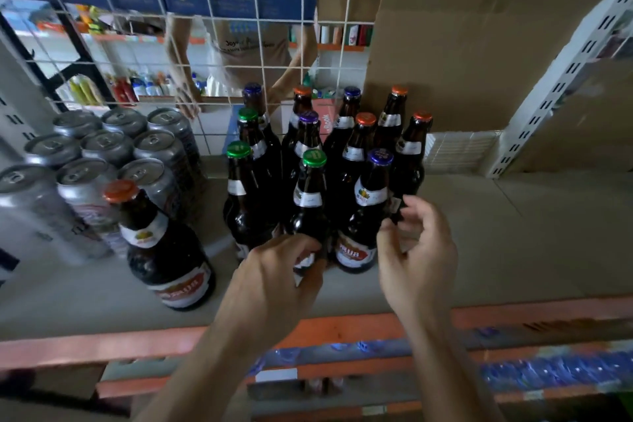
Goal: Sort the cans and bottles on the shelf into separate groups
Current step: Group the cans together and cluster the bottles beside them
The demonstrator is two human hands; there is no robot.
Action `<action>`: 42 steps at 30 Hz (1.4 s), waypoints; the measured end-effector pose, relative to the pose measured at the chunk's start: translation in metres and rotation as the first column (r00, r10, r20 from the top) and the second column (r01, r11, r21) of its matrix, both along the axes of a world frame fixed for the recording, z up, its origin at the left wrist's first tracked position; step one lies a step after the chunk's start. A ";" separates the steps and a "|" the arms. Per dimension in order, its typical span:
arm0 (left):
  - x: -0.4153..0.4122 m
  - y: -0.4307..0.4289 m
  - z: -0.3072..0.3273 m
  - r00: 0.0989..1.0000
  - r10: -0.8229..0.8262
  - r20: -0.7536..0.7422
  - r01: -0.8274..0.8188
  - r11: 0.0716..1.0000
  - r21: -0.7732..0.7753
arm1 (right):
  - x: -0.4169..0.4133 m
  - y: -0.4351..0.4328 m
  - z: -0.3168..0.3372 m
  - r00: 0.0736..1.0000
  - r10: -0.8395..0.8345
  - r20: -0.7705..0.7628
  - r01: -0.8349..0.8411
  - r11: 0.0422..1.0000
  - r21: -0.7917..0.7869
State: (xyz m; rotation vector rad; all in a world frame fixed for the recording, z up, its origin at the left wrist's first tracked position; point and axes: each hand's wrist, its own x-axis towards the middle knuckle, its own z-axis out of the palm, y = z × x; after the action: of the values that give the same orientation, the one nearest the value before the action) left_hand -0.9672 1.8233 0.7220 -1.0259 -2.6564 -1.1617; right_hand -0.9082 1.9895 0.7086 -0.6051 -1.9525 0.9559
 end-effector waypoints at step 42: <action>-0.019 -0.158 -0.011 0.953 0.297 0.062 -0.286 0.948 -0.136 | -0.045 -0.155 0.012 0.731 0.626 0.270 -0.588 0.779 -0.215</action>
State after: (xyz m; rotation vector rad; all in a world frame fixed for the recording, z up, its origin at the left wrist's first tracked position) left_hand -0.9865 1.6650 0.7105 -0.5781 -2.8501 -1.0065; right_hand -0.9531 1.8347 0.7211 -0.1669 -2.4839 1.4545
